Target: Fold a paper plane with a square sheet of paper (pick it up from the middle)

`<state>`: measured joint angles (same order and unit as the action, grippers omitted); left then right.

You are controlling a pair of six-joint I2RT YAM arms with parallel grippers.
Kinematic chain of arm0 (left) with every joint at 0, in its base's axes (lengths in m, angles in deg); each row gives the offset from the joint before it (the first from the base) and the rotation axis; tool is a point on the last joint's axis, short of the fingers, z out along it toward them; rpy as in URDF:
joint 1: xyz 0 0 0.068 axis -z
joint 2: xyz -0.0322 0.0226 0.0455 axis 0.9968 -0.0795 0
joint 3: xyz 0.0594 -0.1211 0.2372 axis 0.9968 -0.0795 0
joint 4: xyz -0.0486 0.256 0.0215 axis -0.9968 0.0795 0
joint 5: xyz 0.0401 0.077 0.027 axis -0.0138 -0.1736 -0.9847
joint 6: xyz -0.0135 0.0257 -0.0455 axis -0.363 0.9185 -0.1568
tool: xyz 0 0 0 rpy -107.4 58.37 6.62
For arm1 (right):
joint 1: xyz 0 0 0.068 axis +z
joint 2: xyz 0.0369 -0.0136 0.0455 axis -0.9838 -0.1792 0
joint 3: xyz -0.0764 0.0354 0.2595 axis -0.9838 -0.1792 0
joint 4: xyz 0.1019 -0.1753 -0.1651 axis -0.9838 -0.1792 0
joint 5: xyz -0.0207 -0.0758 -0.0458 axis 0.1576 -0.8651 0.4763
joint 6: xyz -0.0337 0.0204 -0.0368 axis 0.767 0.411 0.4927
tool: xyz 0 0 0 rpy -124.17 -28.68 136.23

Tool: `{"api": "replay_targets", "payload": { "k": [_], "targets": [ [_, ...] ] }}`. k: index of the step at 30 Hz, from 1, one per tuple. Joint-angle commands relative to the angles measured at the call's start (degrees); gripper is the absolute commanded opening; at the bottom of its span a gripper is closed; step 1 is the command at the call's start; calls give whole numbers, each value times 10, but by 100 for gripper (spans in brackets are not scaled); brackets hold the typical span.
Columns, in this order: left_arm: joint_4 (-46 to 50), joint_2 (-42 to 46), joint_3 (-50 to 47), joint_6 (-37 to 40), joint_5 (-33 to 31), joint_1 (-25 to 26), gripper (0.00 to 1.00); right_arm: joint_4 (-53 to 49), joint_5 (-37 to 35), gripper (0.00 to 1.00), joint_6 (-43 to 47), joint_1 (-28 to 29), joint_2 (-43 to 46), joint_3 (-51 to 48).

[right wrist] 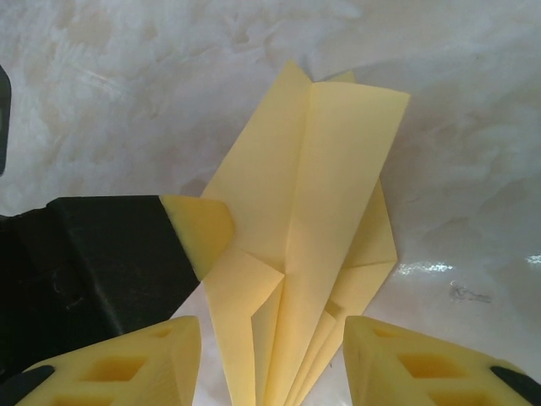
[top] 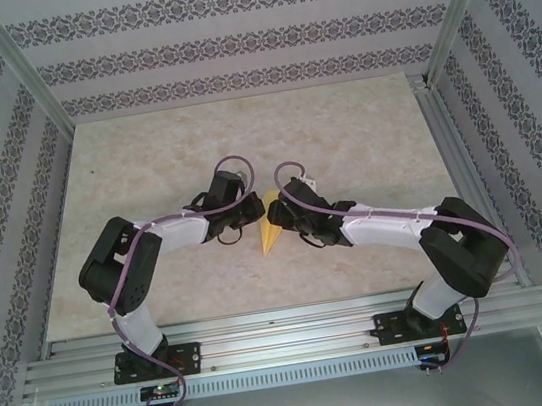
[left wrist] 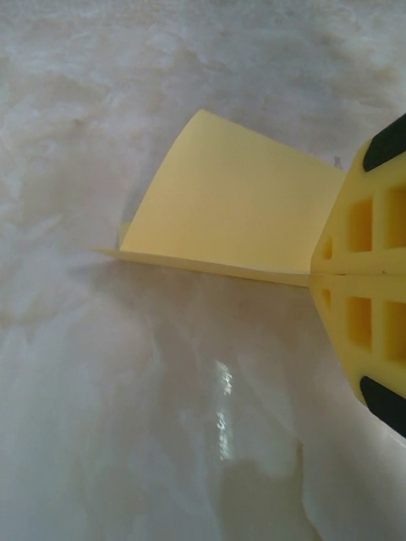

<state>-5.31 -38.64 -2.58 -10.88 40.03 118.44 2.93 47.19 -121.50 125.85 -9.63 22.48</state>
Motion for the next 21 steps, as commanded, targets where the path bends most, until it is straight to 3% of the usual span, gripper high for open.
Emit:
{"api": "replay_targets", "payload": {
  "k": [1, 21],
  "targets": [
    [-49, 22, -26, -22, -6, -11, 0, -21, -30, 46, -19, 12, -15, 29],
    [-79, 13, -57, -35, 20, -24, 0, -45, 20, 35, -33, 12, -94, 88]
  ]
}}
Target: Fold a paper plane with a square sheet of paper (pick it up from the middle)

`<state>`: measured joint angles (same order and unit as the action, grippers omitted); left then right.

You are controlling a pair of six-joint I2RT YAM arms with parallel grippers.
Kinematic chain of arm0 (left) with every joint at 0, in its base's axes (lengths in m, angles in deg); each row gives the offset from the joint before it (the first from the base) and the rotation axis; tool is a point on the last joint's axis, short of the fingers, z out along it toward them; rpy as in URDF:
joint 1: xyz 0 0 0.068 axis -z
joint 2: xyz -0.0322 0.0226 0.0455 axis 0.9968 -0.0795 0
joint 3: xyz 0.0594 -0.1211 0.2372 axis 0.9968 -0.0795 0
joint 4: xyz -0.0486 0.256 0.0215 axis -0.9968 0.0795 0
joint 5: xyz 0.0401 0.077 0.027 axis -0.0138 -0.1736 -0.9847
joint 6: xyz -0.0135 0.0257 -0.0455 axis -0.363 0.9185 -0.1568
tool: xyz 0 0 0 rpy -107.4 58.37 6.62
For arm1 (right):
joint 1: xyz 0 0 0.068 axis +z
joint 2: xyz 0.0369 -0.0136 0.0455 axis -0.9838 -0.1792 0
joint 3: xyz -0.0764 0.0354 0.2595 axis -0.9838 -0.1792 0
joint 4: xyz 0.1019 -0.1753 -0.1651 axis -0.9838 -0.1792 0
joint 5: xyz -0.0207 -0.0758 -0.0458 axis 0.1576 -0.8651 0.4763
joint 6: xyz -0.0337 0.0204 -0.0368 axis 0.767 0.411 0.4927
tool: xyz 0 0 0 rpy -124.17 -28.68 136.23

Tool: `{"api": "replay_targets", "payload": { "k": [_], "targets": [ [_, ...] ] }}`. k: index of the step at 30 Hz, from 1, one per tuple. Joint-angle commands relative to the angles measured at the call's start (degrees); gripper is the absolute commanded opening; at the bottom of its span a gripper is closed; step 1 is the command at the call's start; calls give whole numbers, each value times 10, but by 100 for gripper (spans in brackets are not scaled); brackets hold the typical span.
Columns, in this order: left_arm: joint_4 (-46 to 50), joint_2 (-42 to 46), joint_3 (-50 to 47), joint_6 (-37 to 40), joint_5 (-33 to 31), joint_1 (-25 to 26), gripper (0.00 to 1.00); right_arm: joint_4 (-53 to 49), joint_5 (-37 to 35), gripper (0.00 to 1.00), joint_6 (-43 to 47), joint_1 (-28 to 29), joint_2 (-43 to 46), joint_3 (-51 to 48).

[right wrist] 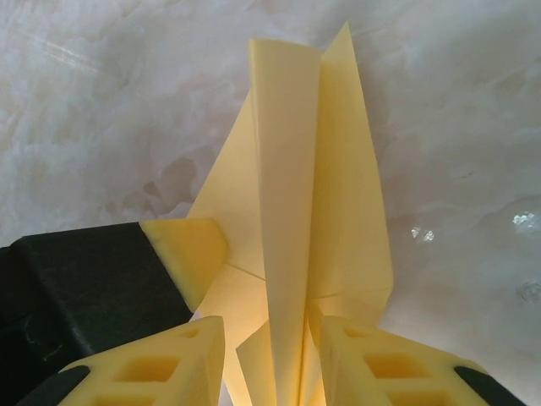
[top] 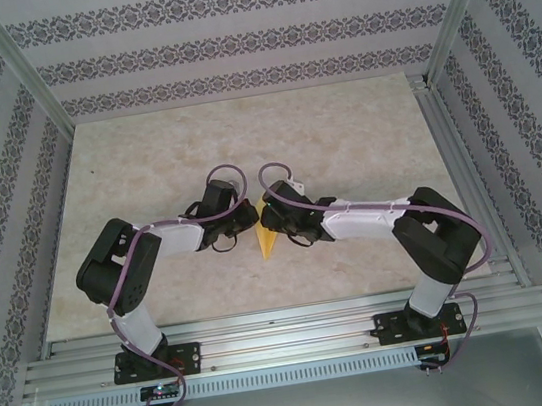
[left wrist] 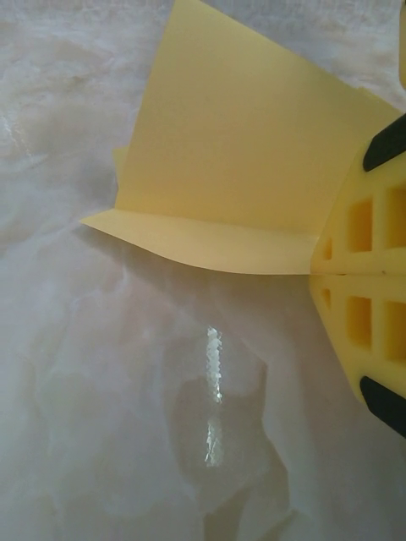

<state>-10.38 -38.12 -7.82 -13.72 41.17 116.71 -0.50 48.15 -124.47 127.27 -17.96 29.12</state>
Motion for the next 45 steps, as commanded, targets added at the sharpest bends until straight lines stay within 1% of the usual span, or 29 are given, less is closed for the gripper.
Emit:
{"api": "replay_targets", "payload": {
  "k": [1, 5, 9, 17, 22, 26, 30, 35, 42, 45],
  "targets": [
    [-28, 7, -4, -8, 10, -7, 0, -13, 12, 35, -1, -3, -15, 25],
    [-25, 7, -2, -8, 10, -8, 0, -28, 11, 34, 2, -4, -25, 33],
    [-24, 3, -2, -8, 11, -8, 0, -38, 15, 37, 3, -3, -33, 37],
    [-23, 6, -4, -8, 6, -9, 0, -29, 39, 36, 5, 0, -39, 36],
    [-24, 6, -4, -8, 10, -9, 0, -13, 56, 39, 3, 2, -38, 27],
    [-23, 5, -4, -8, 10, -9, 0, -1, 64, 38, 3, 5, -40, 21],
    [-23, 5, -4, -8, 11, -10, 0, -6, 64, 34, 2, 5, -45, 22],
    [-22, 4, -4, -8, 12, -11, 0, -19, 50, 35, -2, 9, -42, 21],
    [-21, 3, -5, -8, 12, -12, 0, -34, 39, 34, -15, 21, -42, 20],
    [-21, 3, -5, -8, 13, -12, 0, -31, 36, 35, -23, 25, -40, 14]
  ]
}}
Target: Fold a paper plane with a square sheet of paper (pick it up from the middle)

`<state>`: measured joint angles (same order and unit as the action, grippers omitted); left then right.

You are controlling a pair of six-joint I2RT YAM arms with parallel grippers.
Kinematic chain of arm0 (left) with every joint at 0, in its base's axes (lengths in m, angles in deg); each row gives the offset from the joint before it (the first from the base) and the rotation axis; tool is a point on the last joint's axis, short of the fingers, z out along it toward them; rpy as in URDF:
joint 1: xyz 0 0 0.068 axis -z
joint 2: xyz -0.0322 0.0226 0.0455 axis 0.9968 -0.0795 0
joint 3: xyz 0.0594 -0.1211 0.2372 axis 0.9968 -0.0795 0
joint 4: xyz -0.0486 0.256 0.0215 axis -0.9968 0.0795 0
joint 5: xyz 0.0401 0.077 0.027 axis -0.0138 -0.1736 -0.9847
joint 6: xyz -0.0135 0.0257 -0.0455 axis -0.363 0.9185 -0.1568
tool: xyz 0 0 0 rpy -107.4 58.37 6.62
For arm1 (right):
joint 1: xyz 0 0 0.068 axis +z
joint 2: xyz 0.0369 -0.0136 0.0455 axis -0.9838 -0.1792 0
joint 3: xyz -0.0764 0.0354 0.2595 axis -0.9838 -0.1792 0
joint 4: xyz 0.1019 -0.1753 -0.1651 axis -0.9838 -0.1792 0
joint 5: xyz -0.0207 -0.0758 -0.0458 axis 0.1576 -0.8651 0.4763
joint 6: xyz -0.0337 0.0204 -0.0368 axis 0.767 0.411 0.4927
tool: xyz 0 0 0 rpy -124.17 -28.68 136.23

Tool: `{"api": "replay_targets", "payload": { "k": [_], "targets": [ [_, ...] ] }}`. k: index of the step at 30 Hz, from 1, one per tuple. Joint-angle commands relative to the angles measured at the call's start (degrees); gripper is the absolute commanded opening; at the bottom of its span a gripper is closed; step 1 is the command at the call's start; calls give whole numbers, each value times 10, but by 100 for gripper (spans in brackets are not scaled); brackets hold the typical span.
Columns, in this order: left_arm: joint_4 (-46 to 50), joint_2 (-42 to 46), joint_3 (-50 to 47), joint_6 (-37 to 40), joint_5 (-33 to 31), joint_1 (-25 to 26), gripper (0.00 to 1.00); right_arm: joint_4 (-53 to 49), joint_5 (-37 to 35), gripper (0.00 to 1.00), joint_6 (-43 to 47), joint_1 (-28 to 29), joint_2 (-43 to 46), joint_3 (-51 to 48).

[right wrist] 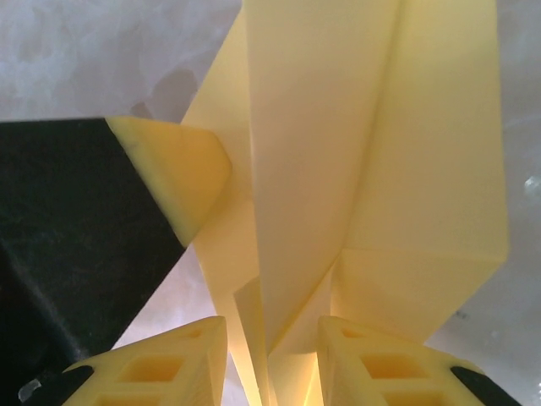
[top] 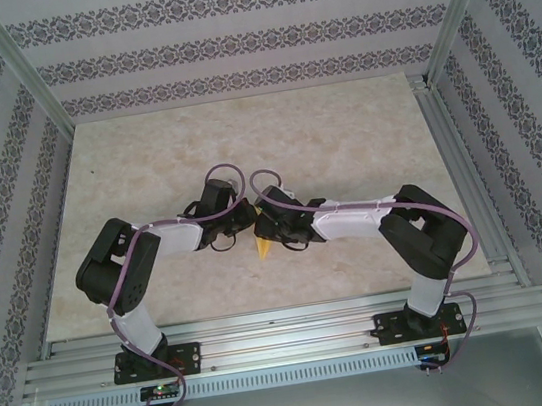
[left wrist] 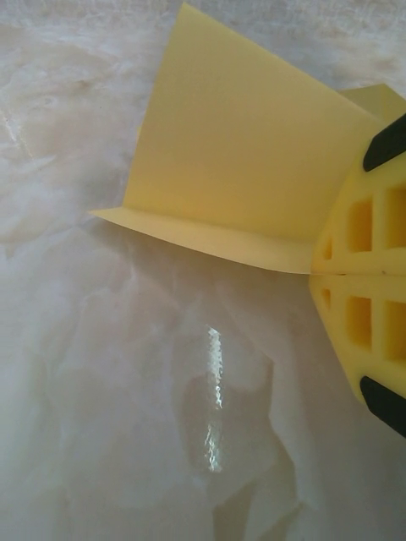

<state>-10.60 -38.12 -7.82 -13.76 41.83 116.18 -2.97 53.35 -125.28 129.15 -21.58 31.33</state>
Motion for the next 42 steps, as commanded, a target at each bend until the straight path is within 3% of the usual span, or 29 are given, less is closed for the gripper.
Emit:
{"api": "replay_targets", "payload": {
  "k": [1, 28, 34, 39, 42],
  "targets": [
    [-19, 3, -6, -8, 6, -7, 0, -8, -20, 36, -15, 8, -3, -8],
    [-18, 4, -7, -9, 11, -7, 0, -26, -96, 33, -48, 35, -26, 14],
    [-12, 12, -6, -9, 11, -9, 6, -37, -106, 29, -44, 35, -34, 25],
    [9, 35, -6, -5, 7, -23, 17, -68, -127, 12, -30, 35, -19, 29],
    [33, 58, -7, 3, -1, -39, 29, -110, -148, 6, -5, 35, -5, 39]
  ]
}}
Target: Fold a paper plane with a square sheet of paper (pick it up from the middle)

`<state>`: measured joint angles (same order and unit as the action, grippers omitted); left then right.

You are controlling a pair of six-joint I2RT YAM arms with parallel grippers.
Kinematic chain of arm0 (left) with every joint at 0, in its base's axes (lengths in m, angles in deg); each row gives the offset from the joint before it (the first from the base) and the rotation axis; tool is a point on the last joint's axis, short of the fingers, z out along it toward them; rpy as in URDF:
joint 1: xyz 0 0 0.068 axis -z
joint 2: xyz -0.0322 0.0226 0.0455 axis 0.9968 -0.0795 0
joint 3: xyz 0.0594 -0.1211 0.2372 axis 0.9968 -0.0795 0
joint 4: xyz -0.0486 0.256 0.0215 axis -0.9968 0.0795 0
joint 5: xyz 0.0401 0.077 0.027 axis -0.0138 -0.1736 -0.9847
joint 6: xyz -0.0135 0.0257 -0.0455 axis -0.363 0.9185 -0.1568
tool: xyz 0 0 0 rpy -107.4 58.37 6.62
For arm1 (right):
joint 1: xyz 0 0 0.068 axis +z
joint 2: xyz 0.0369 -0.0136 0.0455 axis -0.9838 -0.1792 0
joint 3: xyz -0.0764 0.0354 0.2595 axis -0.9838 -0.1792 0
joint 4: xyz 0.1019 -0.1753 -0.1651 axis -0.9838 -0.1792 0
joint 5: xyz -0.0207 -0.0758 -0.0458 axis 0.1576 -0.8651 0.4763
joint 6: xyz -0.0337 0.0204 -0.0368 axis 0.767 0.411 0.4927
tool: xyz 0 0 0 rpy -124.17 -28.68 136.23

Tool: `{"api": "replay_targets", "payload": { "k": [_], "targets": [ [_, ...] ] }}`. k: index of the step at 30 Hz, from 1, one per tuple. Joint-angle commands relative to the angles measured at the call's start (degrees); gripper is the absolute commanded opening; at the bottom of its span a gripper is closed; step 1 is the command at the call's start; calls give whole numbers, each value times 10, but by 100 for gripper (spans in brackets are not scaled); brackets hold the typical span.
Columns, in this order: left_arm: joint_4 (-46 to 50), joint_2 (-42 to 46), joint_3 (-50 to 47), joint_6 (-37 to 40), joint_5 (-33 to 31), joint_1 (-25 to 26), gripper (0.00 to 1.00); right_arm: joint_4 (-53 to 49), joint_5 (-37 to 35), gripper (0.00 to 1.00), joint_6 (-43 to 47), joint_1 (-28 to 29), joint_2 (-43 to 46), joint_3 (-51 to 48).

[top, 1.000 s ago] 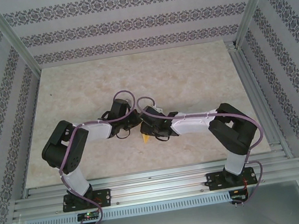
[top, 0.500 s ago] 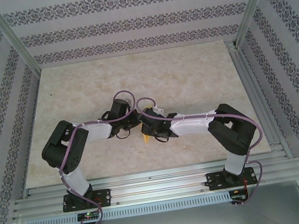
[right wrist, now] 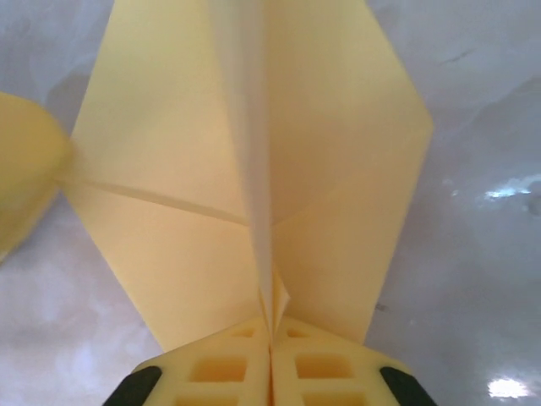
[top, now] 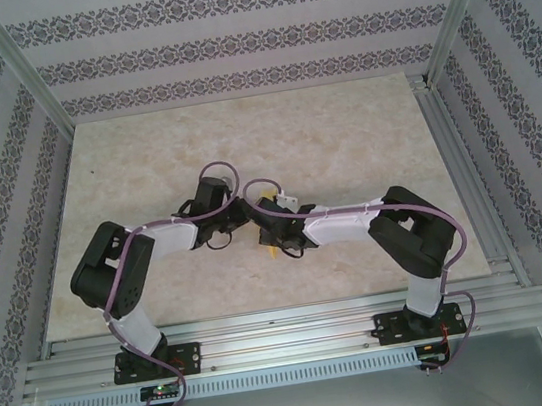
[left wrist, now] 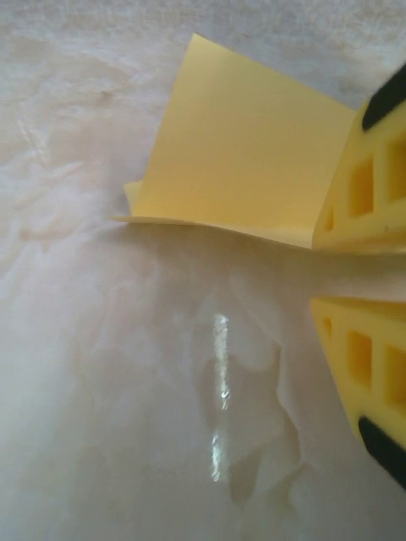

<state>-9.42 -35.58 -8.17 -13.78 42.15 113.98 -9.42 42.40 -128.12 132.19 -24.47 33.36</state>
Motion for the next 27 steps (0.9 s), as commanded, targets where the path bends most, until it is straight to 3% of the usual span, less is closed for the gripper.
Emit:
{"api": "replay_targets", "payload": {
  "k": [1, 7, 18, 27],
  "targets": [
    [34, 42, -4, 8, -11, -23, 34, -61, -44, 6, 37, 4, 29, 24],
    [98, 77, -7, 30, -50, -55, 55, -142, -73, 7, 95, -3, 24, 61],
    [157, 102, -11, 52, -97, -84, 74, -151, -59, 13, 123, -17, -30, 102],
    [189, 124, -8, 69, -128, -89, 82, -140, -50, 17, 118, -21, -49, 106]
  ]
}}
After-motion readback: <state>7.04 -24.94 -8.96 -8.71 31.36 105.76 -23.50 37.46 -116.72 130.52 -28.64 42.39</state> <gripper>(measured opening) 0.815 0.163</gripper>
